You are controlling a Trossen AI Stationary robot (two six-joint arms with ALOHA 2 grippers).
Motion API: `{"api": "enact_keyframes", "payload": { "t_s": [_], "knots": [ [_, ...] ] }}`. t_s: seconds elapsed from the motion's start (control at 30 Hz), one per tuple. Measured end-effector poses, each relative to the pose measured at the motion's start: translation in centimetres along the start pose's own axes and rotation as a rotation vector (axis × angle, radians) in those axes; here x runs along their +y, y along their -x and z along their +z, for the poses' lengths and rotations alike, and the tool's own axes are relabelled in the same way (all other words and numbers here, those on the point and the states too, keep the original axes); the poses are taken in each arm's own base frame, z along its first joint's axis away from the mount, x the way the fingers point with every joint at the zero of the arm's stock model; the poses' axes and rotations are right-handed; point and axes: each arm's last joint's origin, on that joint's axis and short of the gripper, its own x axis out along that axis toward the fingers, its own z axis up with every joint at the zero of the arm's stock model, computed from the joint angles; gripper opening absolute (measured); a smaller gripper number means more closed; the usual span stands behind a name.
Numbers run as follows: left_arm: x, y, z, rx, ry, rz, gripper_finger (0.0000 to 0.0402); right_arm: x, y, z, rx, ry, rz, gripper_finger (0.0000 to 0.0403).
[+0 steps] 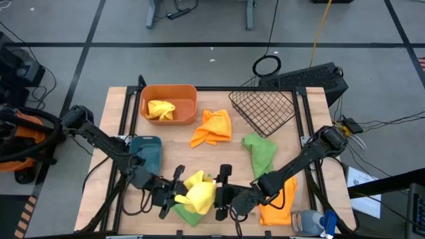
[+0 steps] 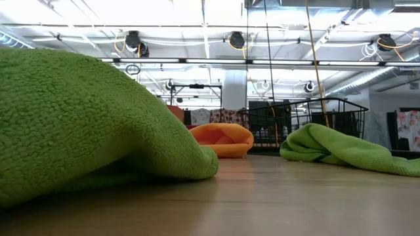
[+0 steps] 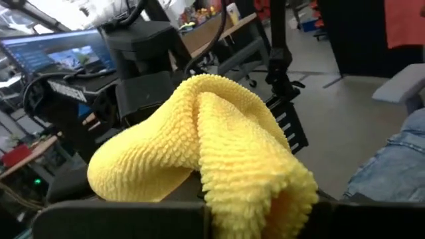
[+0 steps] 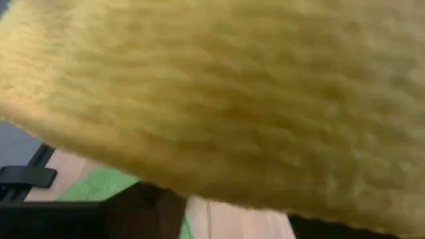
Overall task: Sort microfiber towel by color & place in baskets
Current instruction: Put the yellow microfiber towel into the orange bin
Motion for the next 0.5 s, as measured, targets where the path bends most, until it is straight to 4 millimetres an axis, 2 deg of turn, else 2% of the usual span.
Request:
{"api": "enact_keyframes", "payload": {
  "t_s": [0.3,0.4,0.5],
  "knots": [
    [0.0,0.0,-0.1,0.038,-0.003,0.047,0.0042,1.7,1.5,-0.7,0.042,0.116,0.042,0.0018],
    [0.1,0.1,-0.5,0.094,-0.01,0.097,0.0042,2.1,2.1,-1.3,0.09,0.103,0.055,0.0012],
    [0.1,0.1,-0.7,0.14,-0.016,0.134,0.0042,1.9,2.8,-1.5,0.142,0.052,0.05,0.0052]
  ]
}}
